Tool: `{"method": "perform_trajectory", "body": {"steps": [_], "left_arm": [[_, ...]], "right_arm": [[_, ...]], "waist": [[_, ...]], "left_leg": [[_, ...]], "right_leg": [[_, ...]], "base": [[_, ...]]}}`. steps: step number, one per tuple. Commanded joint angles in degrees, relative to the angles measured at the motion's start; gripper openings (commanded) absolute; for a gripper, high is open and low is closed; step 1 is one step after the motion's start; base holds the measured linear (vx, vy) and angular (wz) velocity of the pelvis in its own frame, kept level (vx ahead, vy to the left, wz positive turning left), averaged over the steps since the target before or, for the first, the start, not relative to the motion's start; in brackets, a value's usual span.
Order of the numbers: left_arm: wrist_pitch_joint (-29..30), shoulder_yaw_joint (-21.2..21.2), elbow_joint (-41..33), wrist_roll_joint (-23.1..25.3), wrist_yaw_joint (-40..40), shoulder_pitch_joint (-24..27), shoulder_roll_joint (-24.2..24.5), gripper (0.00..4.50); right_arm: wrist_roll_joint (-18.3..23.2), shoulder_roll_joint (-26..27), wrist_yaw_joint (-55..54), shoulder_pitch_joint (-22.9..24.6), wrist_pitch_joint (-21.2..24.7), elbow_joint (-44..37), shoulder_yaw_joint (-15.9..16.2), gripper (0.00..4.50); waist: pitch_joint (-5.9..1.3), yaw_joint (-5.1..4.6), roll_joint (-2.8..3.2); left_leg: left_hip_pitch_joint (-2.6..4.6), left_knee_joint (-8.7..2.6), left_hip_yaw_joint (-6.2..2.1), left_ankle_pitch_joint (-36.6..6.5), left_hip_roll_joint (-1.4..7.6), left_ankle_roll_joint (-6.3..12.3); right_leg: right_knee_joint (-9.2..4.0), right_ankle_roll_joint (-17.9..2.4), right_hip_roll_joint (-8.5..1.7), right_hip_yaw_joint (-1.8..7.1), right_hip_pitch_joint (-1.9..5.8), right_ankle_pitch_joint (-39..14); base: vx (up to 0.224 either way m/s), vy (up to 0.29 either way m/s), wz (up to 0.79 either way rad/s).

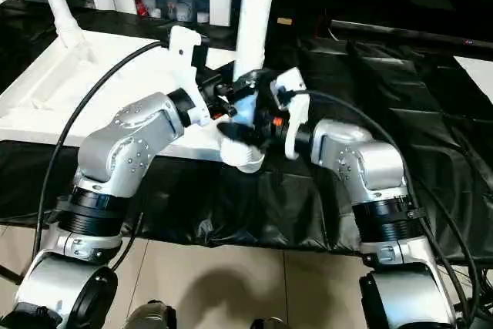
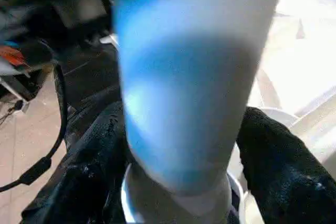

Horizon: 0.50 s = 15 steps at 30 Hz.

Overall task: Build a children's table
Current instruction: Pick table leg

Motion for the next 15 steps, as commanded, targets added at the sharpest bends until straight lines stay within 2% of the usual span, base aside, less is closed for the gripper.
{"method": "perform_trajectory", "body": {"steps": [1,4,5,10,12,15], "left_arm": [[-0.1,-0.9,-1.7,-0.5,-1.4,0.0,0.0,1.90],[0.3,-1.4,-2.3,-0.8,-2.2,0.4,0.2,1.90],[0.3,-1.5,-2.4,-0.8,-2.4,0.5,0.1,1.90],[0.8,-1.8,-2.7,-1.0,-3.0,0.7,0.3,1.90],[1.0,-1.8,-2.8,-1.1,-3.1,0.8,0.3,1.90],[1.2,-1.5,-2.7,-1.3,-3.0,0.7,0.2,1.90]], "right_arm": [[0.3,-0.5,0.2,-1.3,1.0,0.5,-0.2,3.25],[0.1,-0.6,0.7,-1.6,0.8,0.9,0.1,3.25],[0.1,-0.6,0.9,-1.7,0.9,0.9,0.1,3.25],[0.0,-0.9,1.8,-1.8,0.4,1.0,0.6,3.25],[0.0,-1.0,2.0,-1.8,0.3,1.0,0.8,2.90],[-0.4,-0.8,2.2,-1.9,0.1,1.3,1.1,2.76]], "waist": [[-5.87,0.01,-0.54],[-5.88,0.02,-0.55],[-5.88,-0.03,-0.73],[-5.84,0.00,-0.66],[-5.86,-0.01,-0.70],[-5.88,-0.02,-0.69]], "left_leg": [[1.36,-3.95,-0.93,-10.4,1.57,-1.68],[1.37,-3.95,-0.95,-10.3,1.59,-1.65],[1.35,-3.96,-0.92,-10.2,1.61,-1.64],[1.34,-3.96,-0.91,-10.1,1.59,-1.56],[1.39,-3.96,-0.90,-10.2,1.60,-1.59],[1.39,-3.96,-0.93,-10.3,1.62,-1.74]], "right_leg": [[-4.39,-8.1,-3.18,2.23,3.62,-15.1],[-4.34,-8.0,-3.19,2.23,3.61,-15.1],[-4.33,-8.0,-3.17,2.22,3.62,-15.0],[-4.33,-7.8,-3.15,2.23,3.59,-15.2],[-4.37,-7.8,-3.16,2.21,3.56,-15.4],[-4.28,-7.9,-3.12,2.24,3.57,-15.0]], "base": [[0.000,0.000,0.00],[0.000,0.000,0.00],[0.000,0.000,0.00],[0.000,0.000,0.00],[0.000,0.000,0.00],[0.000,0.000,0.00]]}}
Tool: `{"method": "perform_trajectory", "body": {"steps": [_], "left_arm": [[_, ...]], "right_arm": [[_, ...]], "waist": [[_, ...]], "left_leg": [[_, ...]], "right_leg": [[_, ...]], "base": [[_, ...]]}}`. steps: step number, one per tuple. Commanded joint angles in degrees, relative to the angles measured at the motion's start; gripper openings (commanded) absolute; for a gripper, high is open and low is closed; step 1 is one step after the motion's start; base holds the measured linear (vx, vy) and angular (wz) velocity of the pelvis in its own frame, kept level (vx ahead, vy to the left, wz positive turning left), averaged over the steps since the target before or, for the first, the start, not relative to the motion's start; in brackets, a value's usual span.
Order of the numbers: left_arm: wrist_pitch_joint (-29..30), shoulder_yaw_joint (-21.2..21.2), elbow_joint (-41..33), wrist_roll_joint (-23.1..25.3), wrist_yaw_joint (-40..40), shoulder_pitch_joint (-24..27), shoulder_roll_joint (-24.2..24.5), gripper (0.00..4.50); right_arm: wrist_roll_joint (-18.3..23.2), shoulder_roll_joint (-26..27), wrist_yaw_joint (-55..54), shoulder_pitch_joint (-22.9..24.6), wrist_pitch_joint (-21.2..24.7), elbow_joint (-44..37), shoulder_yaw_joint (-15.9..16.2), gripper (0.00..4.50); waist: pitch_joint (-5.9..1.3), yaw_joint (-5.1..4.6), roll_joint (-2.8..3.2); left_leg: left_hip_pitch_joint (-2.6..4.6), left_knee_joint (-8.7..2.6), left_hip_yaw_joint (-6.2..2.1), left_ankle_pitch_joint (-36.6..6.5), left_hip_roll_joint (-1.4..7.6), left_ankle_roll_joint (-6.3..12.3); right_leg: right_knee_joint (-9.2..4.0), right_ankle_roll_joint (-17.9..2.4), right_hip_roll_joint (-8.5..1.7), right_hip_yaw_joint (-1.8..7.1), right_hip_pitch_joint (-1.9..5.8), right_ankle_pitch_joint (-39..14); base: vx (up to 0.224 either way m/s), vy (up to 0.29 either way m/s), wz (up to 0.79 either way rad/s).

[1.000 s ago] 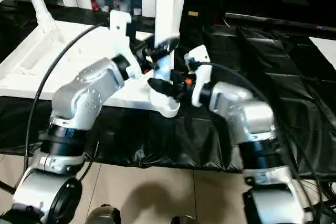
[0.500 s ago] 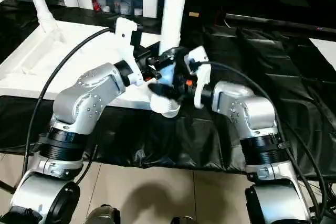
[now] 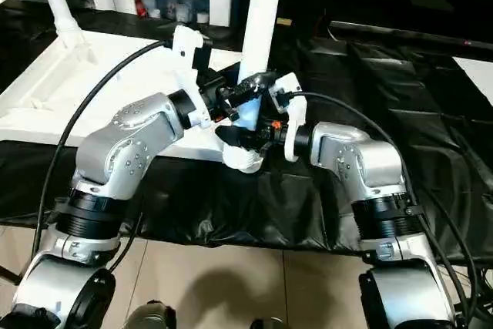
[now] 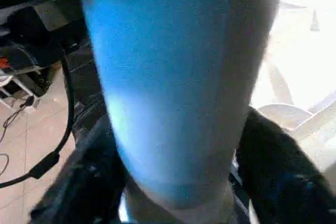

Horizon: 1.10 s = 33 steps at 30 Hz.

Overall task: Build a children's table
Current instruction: Pick table leg

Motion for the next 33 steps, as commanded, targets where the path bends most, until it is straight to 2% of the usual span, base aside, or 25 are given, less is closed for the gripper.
{"method": "perform_trajectory", "body": {"steps": [1,6,7,12,17,19,21,26,30,33], "left_arm": [[0.9,-0.7,-1.8,-1.0,-0.6,0.1,-0.5,1.90],[1.5,0.3,-1.6,-1.3,0.6,-0.3,-0.9,1.90],[1.7,1.3,-0.8,-1.2,2.2,-0.9,-1.2,2.46],[-1.1,3.7,1.6,-0.3,5.2,-3.0,-2.0,2.86],[-3.5,4.3,2.7,0.9,6.1,-4.1,-2.2,3.19],[-3.0,4.5,2.4,0.5,5.8,-4.0,-2.2,2.83],[-2.3,4.2,1.8,0.1,5.6,-3.7,-2.1,2.77],[-2.9,4.1,2.3,0.0,5.9,-3.5,-2.1,2.21],[-3.6,4.5,2.8,-0.1,5.7,-3.6,-2.3,1.92],[-3.6,4.4,2.6,-0.4,5.0,-3.5,-2.4,1.87]], "right_arm": [[-0.5,-0.7,0.0,-1.1,-0.5,-0.1,0.6,2.60],[-0.6,-0.4,0.1,-0.7,-0.6,-0.2,0.7,2.29],[-0.6,-0.2,0.0,-0.7,-0.7,-0.1,0.6,2.08],[-0.7,-0.2,0.0,-0.5,-0.7,-0.5,0.8,1.95],[-1.0,-0.4,0.1,-0.4,-0.8,-0.6,1.1,1.95],[-1.1,-0.3,0.0,-0.5,-0.9,-0.5,1.3,1.95],[-1.2,-0.2,0.0,-0.6,-1.1,-0.4,1.4,1.95],[-1.3,0.1,-0.1,-1.0,-1.7,0.3,1.6,1.95],[-1.9,0.3,0.1,-1.7,-2.3,0.8,1.6,1.95],[-3.2,-0.3,1.2,-1.8,-5.2,0.4,2.6,1.95]], "waist": [[-5.80,0.00,-0.60],[-5.83,-0.02,-0.57],[-5.85,-0.02,-0.42],[-5.87,0.06,-0.60],[-5.88,0.08,-0.63],[-5.93,0.07,-0.65],[-5.91,0.07,-0.67],[-5.84,0.06,-0.81],[-5.91,0.05,-0.85],[-5.91,0.09,-0.85]], "left_leg": [[1.39,-3.97,-0.91,-10.0,1.60,-1.63],[1.42,-3.93,-0.91,-10.1,1.62,-1.67],[1.40,-3.92,-0.89,-10.1,1.62,-1.73],[1.35,-3.90,-0.94,-10.3,1.53,-1.57],[1.31,-3.89,-0.98,-10.0,1.53,-1.58],[1.32,-3.86,-0.96,-9.6,1.54,-1.50],[1.32,-3.85,-0.94,-9.5,1.53,-1.46],[1.37,-3.90,-0.96,-10.1,1.59,-1.46],[1.36,-3.82,-0.89,-9.6,1.56,-1.36],[1.34,-3.80,-0.89,-9.5,1.58,-1.25]], "right_leg": [[-4.22,-8.2,-3.09,2.24,3.57,-14.4],[-4.20,-8.4,-3.12,2.25,3.56,-14.3],[-4.19,-8.6,-3.12,2.28,3.61,-13.9],[-4.36,-8.4,-3.10,2.20,3.69,-14.5],[-4.33,-7.6,-3.15,2.20,3.70,-14.3],[-4.20,-8.0,-3.12,2.19,3.68,-13.8],[-4.19,-8.2,-3.10,2.18,3.65,-13.7],[-4.30,-8.0,-3.16,2.16,3.60,-15.0],[-4.22,-8.1,-3.12,2.21,3.59,-14.3],[-4.21,-8.2,-3.20,2.21,3.59,-14.0]], "base": [[0.000,0.000,0.00],[0.000,0.000,0.00],[0.000,0.000,0.00],[0.000,0.000,0.00],[0.000,0.000,0.00],[0.000,0.000,0.00],[0.000,0.000,0.00],[0.000,0.000,0.00],[0.000,0.000,0.00],[0.000,0.000,0.00]]}}
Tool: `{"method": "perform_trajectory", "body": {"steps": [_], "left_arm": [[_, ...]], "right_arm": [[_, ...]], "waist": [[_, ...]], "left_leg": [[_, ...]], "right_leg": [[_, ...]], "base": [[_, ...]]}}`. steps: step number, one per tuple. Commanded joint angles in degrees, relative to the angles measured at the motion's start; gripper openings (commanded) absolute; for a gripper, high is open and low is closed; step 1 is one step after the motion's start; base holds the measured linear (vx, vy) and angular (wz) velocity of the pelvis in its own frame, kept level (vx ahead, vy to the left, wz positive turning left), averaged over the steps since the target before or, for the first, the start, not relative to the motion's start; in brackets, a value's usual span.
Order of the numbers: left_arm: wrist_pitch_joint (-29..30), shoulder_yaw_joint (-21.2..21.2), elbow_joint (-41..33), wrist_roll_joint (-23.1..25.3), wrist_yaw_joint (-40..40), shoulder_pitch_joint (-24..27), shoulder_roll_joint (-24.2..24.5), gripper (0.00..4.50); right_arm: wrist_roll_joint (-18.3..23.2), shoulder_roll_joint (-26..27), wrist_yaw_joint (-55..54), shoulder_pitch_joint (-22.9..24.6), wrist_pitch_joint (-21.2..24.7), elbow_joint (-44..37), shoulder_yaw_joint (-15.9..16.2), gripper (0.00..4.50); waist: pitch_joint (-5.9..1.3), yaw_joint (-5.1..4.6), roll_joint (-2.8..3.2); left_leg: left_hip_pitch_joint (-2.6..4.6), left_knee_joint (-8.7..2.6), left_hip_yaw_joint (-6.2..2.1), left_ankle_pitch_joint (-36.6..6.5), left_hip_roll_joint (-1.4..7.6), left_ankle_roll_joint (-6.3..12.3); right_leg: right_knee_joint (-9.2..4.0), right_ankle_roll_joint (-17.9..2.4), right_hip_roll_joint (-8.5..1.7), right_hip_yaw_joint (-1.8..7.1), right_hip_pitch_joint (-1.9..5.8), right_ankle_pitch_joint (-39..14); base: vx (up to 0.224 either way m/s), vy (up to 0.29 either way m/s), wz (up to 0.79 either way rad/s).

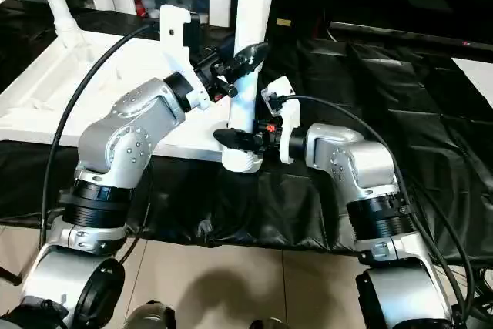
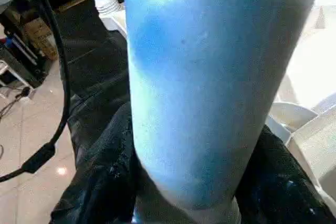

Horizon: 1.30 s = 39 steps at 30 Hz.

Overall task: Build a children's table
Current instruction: Pick table leg

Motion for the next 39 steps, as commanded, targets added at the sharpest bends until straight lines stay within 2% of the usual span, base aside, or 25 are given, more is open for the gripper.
{"method": "perform_trajectory", "body": {"steps": [1,2,3,4,8,13,21,30,33,36,37,39], "left_arm": [[-0.4,-0.1,0.3,0.3,-0.3,-0.2,0.0,1.84],[-0.4,-0.2,0.3,0.3,-0.5,-0.3,0.1,1.84],[-0.4,-0.2,0.3,0.3,-0.5,-0.3,0.1,1.84],[-0.7,-0.7,0.3,0.5,-1.0,-0.3,0.4,1.83],[-0.6,-1.3,0.0,0.3,-2.1,-0.2,0.6,1.82],[-0.9,-1.7,0.0,0.5,-2.4,-0.1,0.8,1.82],[-0.9,-2.6,-0.3,0.5,-3.8,0.3,1.2,1.82],[-1.1,-2.7,-0.1,0.4,-4.1,0.1,1.2,1.82],[-1.1,-2.8,-0.1,0.4,-4.4,0.1,1.2,1.82],[-1.1,-2.9,-0.1,0.4,-4.5,0.1,1.3,1.82],[-1.0,-2.9,-0.3,0.3,-4.6,0.3,1.2,1.82],[-0.9,-3.0,-0.5,0.2,-4.6,0.5,1.2,1.82]], "right_arm": [[-0.8,-0.8,1.5,-1.5,-3.0,-0.5,0.8,1.95],[-0.6,-0.8,1.8,-1.5,-3.1,-0.5,0.7,2.29],[-0.5,-0.8,1.9,-1.5,-3.0,-0.5,0.7,2.29],[-0.5,-0.9,2.0,-1.5,-3.0,-0.4,0.7,2.64],[-0.9,-1.1,2.0,-1.7,-3.0,-0.2,0.8,3.04],[-1.7,-1.2,1.6,-2.2,-3.7,0.8,0.9,3.31],[-1.8,-1.0,1.8,-2.9,-3.4,2.2,0.3,3.31],[-2.2,-1.0,2.5,-2.8,-2.9,3.0,1.4,3.31],[-2.1,-1.0,2.6,-2.7,-2.6,3.0,1.4,2.95],[-2.1,-1.0,2.6,-2.7,-2.5,2.9,1.3,2.90],[-2.0,-0.9,2.6,-2.5,-2.4,2.8,1.2,2.61],[-1.9,-0.9,2.5,-2.2,-2.3,2.6,1.1,2.52]], "waist": [[-5.82,0.02,-0.71],[-5.79,0.01,-0.71],[-5.80,0.00,-0.74],[-5.81,0.02,-0.73],[-5.82,0.02,-0.54],[-5.82,-0.04,-0.55],[-5.82,-0.05,-0.63],[-5.86,-0.06,-0.56],[-5.85,-0.06,-0.55],[-5.87,-0.03,-0.52],[-5.87,-0.07,-0.56],[-5.87,-0.07,-0.54]], "left_leg": [[1.36,-3.83,-0.88,-9.8,1.57,-1.35],[1.33,-3.85,-0.89,-9.8,1.55,-1.30],[1.32,-3.82,-0.87,-9.8,1.52,-1.23],[1.35,-3.84,-0.90,-9.8,1.56,-1.19],[1.36,-3.85,-0.94,-10.0,1.59,-1.10],[1.43,-3.84,-0.92,-10.1,1.60,-1.32],[1.41,-3.86,-0.90,-10.2,1.59,-1.33],[1.46,-3.81,-0.87,-9.8,1.59,-1.08],[1.41,-3.82,-0.89,-9.9,1.58,-1.16],[1.44,-3.83,-0.91,-9.9,1.59,-1.21],[1.45,-3.85,-0.90,-10.0,1.60,-1.30],[1.43,-3.82,-0.90,-10.0,1.59,-1.27]], "right_leg": [[-4.25,-8.0,-3.19,2.21,3.61,-14.5],[-4.27,-8.0,-3.14,2.20,3.63,-14.5],[-4.30,-7.9,-3.13,2.20,3.64,-14.6],[-4.28,-7.9,-3.15,2.20,3.63,-14.7],[-4.21,-8.0,-3.15,2.21,3.64,-14.5],[-4.19,-8.3,-3.11,2.21,3.59,-14.4],[-4.20,-8.4,-3.11,2.21,3.64,-14.5],[-4.10,-8.8,-3.09,2.22,3.62,-13.5],[-4.13,-8.8,-3.08,2.22,3.67,-13.7],[-4.10,-8.8,-3.08,2.22,3.65,-13.4],[-4.09,-8.8,-3.07,2.21,3.66,-13.6],[-4.13,-8.8,-3.11,2.24,3.68,-13.5]], "base": [[0.000,0.000,0.00],[0.000,0.000,0.00],[0.000,0.000,0.00],[0.000,0.000,0.00],[0.000,0.000,0.00],[0.000,0.000,0.00],[0.000,0.000,0.00],[0.000,0.000,0.00],[0.000,0.000,0.00],[0.000,0.000,0.00],[0.000,0.000,0.00],[0.000,0.000,0.00]]}}
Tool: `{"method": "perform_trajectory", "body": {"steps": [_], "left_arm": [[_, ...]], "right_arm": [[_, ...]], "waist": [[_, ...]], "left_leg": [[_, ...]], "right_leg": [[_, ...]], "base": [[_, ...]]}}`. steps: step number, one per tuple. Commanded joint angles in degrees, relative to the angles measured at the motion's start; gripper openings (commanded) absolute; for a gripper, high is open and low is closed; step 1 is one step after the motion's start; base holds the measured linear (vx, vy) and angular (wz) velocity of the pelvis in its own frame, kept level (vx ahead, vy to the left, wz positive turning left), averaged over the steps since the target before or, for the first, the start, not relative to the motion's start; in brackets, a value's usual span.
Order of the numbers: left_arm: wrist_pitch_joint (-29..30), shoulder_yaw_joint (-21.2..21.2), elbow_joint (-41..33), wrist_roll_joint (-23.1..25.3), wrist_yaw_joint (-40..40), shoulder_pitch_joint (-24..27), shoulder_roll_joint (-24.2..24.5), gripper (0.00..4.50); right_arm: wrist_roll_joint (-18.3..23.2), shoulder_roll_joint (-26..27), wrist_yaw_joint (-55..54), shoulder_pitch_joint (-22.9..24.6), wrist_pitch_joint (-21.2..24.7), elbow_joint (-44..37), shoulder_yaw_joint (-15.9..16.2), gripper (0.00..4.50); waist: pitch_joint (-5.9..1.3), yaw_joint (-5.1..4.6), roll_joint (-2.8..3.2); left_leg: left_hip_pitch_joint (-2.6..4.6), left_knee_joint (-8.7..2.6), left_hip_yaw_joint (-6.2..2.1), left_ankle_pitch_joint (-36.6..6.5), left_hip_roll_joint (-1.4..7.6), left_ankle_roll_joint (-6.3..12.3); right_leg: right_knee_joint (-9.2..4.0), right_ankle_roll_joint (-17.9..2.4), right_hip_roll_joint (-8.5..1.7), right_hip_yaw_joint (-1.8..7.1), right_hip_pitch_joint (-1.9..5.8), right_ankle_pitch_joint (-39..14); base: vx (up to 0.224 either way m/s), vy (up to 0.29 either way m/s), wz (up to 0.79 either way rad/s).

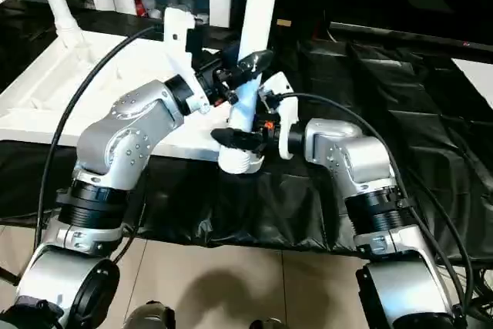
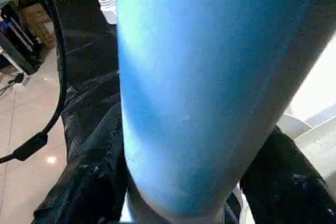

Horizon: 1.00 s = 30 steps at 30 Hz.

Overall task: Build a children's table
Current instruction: Pick table leg

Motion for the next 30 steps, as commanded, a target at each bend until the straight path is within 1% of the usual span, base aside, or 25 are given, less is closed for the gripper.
{"method": "perform_trajectory", "body": {"steps": [1,4,7,8,9,10,12,13,15,16,17,18,20,21,22,23,25,26,27,28,29,30], "left_arm": [[0.0,-0.7,-0.8,0.0,-0.8,0.3,-0.3,1.82],[0.6,-1.0,-1.9,-0.4,-1.0,1.4,-0.4,1.82],[0.7,-1.2,-2.1,-0.5,-1.1,1.7,-0.4,1.82],[0.8,-1.3,-2.2,-0.5,-1.1,1.7,-0.3,1.82],[0.8,-1.3,-2.3,-0.5,-1.1,1.7,-0.3,1.82],[1.0,-0.8,-2.0,-1.1,-0.9,1.3,-0.7,2.17],[0.6,-0.1,-1.4,-1.1,-0.3,0.7,-0.9,2.52],[0.3,0.4,-0.9,-1.0,0.1,0.3,-1.0,2.52],[-1.8,2.0,-0.4,-1.4,0.8,-0.6,-1.6,2.70],[-3.9,3.1,0.0,-1.2,1.9,-1.0,-2.2,2.80],[-3.9,3.1,0.0,-1.2,1.9,-1.0,-2.2,2.87],[-6.1,4.7,0.4,-1.5,3.3,-1.7,-2.9,2.90],[-7.2,4.8,0.3,-1.2,3.6,-2.0,-2.9,2.90],[-7.8,4.9,0.2,-1.0,3.6,-2.2,-2.8,2.90],[-7.7,6.0,0.1,-1.7,4.9,-2.8,-3.1,2.90],[-7.4,7.1,0.2,-2.3,6.0,-3.3,-3.4,2.90],[-8.7,9.9,0.5,-3.1,9.0,-4.6,-3.6,2.90],[-8.8,11.0,0.4,-3.4,9.8,-4.9,-3.2,2.90],[-8.8,11.6,0.2,-2.3,10.6,-4.6,-1.8,2.90],[-9.4,9.5,-0.4,2.8,9.5,-2.1,3.0,2.90],[-9.4,9.3,-0.5,3.1,9.4,-1.9,3.4,2.90],[-9.5,8.9,-0.5,3.8,9.0,-1.3,4.0,2.90]], "right_arm": [[0.1,-0.5,0.0,-0.3,0.7,-0.1,-0.4,2.46],[0.1,-0.4,-0.1,0.8,0.7,-1.0,-0.1,2.09],[0.2,-0.4,-0.2,1.1,0.7,-1.2,-0.2,1.93],[0.2,-0.3,-0.3,1.3,0.8,-1.4,-0.3,1.93],[0.2,-0.3,-0.4,1.3,0.8,-1.4,-0.3,1.90],[0.4,-0.1,-0.7,1.4,1.0,-1.7,-0.5,1.90],[0.5,0.1,-1.0,1.5,1.0,-2.0,-0.8,1.90],[0.6,0.3,-1.2,1.6,1.0,-2.1,-0.9,1.90],[0.7,0.9,-2.2,1.8,0.5,-2.1,-1.5,1.90],[0.7,1.2,-2.8,2.0,0.4,-2.1,-1.8,1.90],[0.7,1.2,-2.8,2.0,0.4,-2.1,-1.8,1.90],[0.9,1.8,-3.6,2.5,0.3,-2.5,-2.2,1.90],[1.0,2.0,-3.8,2.8,0.2,-2.8,-2.3,1.90],[1.1,2.1,-4.0,3.0,0.1,-3.0,-2.4,1.90],[1.0,2.3,-4.5,3.1,-0.2,-3.0,-2.6,1.90],[0.9,2.4,-5.1,3.1,-0.5,-3.0,-2.8,1.90],[-0.1,2.7,-7.5,3.1,-2.3,-2.5,-3.7,1.89],[-0.6,3.0,-9.2,3.1,-3.2,-2.3,-4.5,1.89],[-1.2,3.3,-11.6,3.1,-4.6,-2.2,-5.6,1.89],[-2.2,3.6,-15.8,3.6,-6.7,-2.7,-7.9,1.89],[-2.3,3.6,-16.0,3.7,-6.8,-2.8,-8.1,1.89],[-2.4,3.6,-16.5,3.9,-6.9,-3.1,-8.3,1.89]], "waist": [[-5.83,-0.01,-0.34],[-5.81,0.00,-0.27],[-5.83,-0.04,-0.23],[-5.81,-0.01,-0.09],[-5.81,-0.06,-0.18],[-5.81,0.00,0.03],[-5.82,-0.04,-0.03],[-5.85,-0.04,-0.04],[-5.87,0.01,0.17],[-5.88,-0.02,0.06],[-5.89,-0.01,-0.03],[-5.92,0.10,0.22],[-5.90,0.03,0.09],[-5.92,0.05,0.19],[-5.89,0.08,0.41],[-5.90,-0.06,0.29],[-5.97,-0.07,0.92],[-5.95,-0.14,0.62],[-5.96,-0.19,0.94],[-5.95,-0.30,0.60],[-5.91,-0.19,0.79],[-5.90,-0.51,0.75]], "left_leg": [[1.47,-3.85,-0.93,-10.1,1.61,-1.30],[1.44,-3.85,-0.93,-10.2,1.61,-1.30],[1.47,-3.88,-0.93,-10.6,1.60,-1.47],[1.56,-3.93,-0.96,-11.0,1.65,-1.61],[1.53,-3.92,-0.96,-11.1,1.62,-1.67],[1.52,-3.95,-1.04,-11.2,1.64,-1.84],[1.51,-3.95,-0.99,-11.1,1.61,-1.88],[1.54,-3.94,-1.02,-11.0,1.62,-1.89],[1.55,-3.92,-1.00,-10.9,1.60,-1.88],[1.48,-3.92,-1.02,-10.9,1.56,-1.81],[1.49,-3.92,-1.01,-11.2,1.55,-1.85],[1.55,-3.93,-1.09,-11.2,1.57,-1.88],[1.47,-3.96,-1.10,-11.3,1.59,-1.86],[1.55,-3.95,-1.09,-11.3,1.60,-1.86],[1.56,-3.98,-1.13,-11.5,1.57,-1.89],[1.52,-3.94,-1.09,-11.6,1.56,-2.06],[1.61,-3.93,-1.18,-11.9,1.58,-2.55],[1.65,-3.94,-1.12,-12.1,1.51,-2.71],[1.68,-3.99,-1.21,-12.3,1.50,-3.01],[1.74,-4.05,-1.21,-12.6,1.44,-3.02],[1.81,-4.17,-1.34,-12.6,1.53,-3.19],[1.63,-4.21,-1.28,-12.4,1.40,-3.26]], "right_leg": [[-4.11,-8.8,-3.09,2.22,3.66,-13.5],[-4.10,-8.9,-3.08,2.22,3.67,-13.1],[-4.17,-9.0,-3.04,2.22,3.67,-13.4],[-4.22,-8.9,-3.06,2.22,3.59,-13.8],[-4.23,-8.8,-3.05,2.21,3.62,-13.9],[-4.18,-8.7,-3.09,2.20,3.66,-14.0],[-4.23,-8.8,-3.07,2.23,3.65,-13.6],[-4.14,-8.9,-3.03,2.20,3.65,-13.3],[-4.10,-9.2,-3.00,2.22,3.63,-12.4],[-4.13,-9.3,-3.03,2.21,3.73,-12.1],[-4.19,-9.2,-3.05,2.19,3.76,-12.3],[-4.13,-9.2,-3.11,2.17,3.78,-12.3],[-4.16,-9.3,-3.04,2.16,3.82,-11.7],[-4.10,-9.3,-3.05,2.16,3.76,-11.7],[-4.10,-9.2,-3.02,2.16,3.75,-11.8],[-4.08,-9.3,-3.01,2.17,3.78,-11.6],[-4.02,-9.4,-2.99,2.16,3.73,-11.2],[-4.10,-9.4,-2.90,2.12,3.74,-11.1],[-4.08,-9.1,-2.90,2.11,3.65,-11.5],[-4.22,-8.5,-2.78,2.07,3.64,-12.2],[-4.16,-7.7,-2.91,2.08,3.51,-13.0],[-4.06,-7.2,-2.72,2.08,3.65,-13.5]], "base": [[0.000,0.000,0.00],[0.000,0.000,0.00],[0.000,0.000,0.00],[0.000,0.000,0.00],[0.000,0.000,0.00],[0.000,0.000,0.00],[0.000,0.000,0.00],[0.000,0.000,0.00],[0.000,0.000,0.00],[0.000,0.000,0.00],[0.000,0.000,0.00],[0.000,0.000,0.00],[0.000,0.000,0.00],[0.000,0.000,0.00],[0.000,0.000,0.00],[0.000,0.000,0.00],[0.000,0.000,0.00],[0.000,0.000,0.00],[0.000,0.000,0.00],[0.000,0.000,0.00],[0.000,0.000,0.00],[0.000,0.000,0.00]]}}
